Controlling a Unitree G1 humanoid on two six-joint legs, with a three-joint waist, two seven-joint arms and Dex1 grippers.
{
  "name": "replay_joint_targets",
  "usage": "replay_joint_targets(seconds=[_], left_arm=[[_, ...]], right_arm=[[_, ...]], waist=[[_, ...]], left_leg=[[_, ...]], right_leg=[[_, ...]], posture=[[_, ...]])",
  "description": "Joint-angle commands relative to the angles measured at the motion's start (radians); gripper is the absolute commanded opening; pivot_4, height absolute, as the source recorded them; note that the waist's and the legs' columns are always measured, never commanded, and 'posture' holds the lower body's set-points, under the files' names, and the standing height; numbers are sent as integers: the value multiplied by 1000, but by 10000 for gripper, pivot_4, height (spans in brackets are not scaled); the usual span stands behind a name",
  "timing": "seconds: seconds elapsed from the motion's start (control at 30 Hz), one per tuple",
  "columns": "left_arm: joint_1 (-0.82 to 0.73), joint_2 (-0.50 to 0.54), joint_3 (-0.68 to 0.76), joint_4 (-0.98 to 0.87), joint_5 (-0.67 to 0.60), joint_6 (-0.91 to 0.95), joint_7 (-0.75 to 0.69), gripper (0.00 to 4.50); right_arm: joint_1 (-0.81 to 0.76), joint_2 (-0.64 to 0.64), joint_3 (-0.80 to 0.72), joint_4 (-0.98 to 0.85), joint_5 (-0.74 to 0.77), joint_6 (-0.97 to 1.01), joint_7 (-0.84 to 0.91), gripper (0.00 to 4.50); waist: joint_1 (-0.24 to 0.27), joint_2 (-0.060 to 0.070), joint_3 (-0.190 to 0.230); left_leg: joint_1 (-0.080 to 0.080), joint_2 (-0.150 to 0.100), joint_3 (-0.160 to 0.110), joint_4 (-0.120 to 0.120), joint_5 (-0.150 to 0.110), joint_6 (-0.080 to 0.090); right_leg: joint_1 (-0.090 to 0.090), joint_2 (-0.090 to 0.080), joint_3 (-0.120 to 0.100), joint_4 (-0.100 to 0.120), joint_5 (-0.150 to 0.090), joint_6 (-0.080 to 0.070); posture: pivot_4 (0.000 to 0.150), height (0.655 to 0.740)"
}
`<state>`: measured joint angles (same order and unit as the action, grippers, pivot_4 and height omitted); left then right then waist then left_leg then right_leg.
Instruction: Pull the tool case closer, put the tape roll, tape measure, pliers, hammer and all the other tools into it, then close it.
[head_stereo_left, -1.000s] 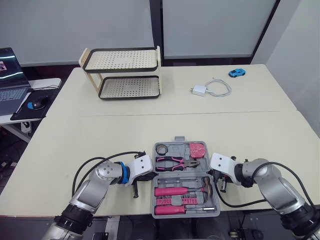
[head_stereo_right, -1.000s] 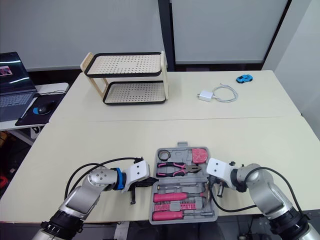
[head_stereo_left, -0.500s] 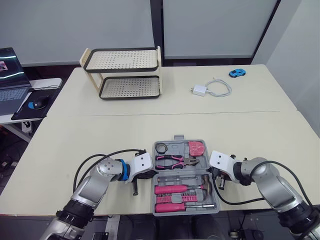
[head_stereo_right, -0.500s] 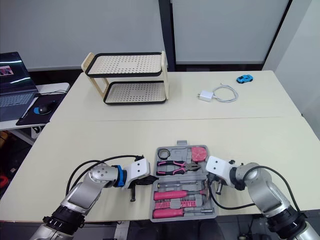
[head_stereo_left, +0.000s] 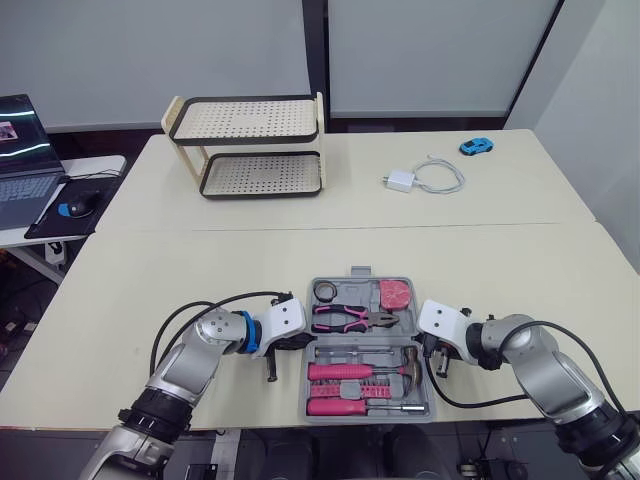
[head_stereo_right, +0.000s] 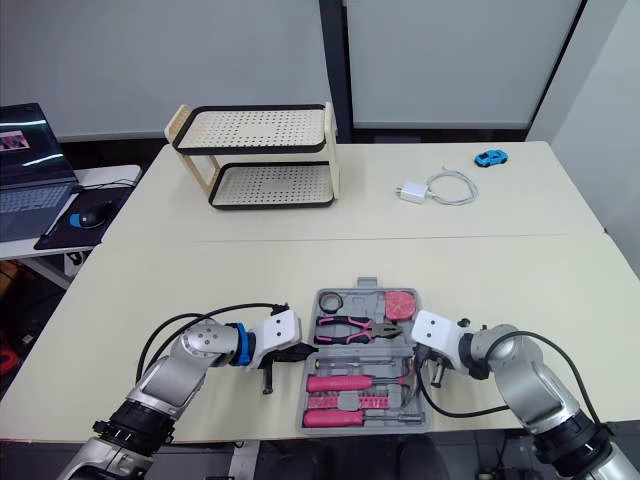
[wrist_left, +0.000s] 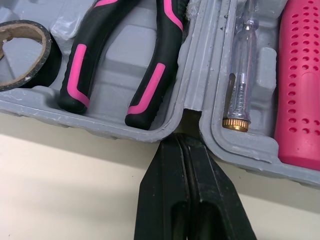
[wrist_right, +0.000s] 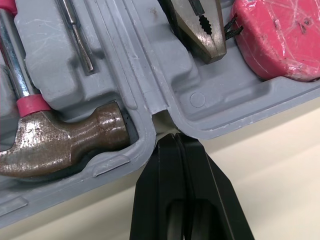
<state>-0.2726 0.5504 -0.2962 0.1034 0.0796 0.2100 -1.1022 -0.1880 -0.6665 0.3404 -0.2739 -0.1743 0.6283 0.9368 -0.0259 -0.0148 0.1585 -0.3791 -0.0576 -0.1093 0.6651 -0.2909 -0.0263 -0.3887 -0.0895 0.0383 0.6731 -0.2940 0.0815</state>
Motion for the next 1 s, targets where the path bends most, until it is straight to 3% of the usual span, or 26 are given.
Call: replay_joint_targets(seconds=[0.03, 0.67, 1.0], left_arm=[[8, -22, -39, -21, -13, 4, 0, 208], [30, -7, -36, -39, -21, 34, -16, 208], [37, 92, 58, 48, -29, -46, 27, 208]], right_arm=[[-36, 33, 28, -43, 31, -63, 5, 0], [-18, 20, 26, -38, 30, -56, 3, 0], [3, -64, -59, 19, 56, -114, 1, 0]], waist=[[0, 0, 0], [-2, 0, 0], [-3, 0, 0]], left_leg=[[0, 0, 0, 0, 0, 0], [0, 0, 0, 0, 0, 0], [0, 1, 0, 0, 0, 0]], right_leg=[[0, 0, 0, 0, 0, 0], [0, 0, 0, 0, 0, 0], [0, 0, 0, 0, 0, 0]], posture=[[1500, 7400], [1500, 7400], [1500, 7400]])
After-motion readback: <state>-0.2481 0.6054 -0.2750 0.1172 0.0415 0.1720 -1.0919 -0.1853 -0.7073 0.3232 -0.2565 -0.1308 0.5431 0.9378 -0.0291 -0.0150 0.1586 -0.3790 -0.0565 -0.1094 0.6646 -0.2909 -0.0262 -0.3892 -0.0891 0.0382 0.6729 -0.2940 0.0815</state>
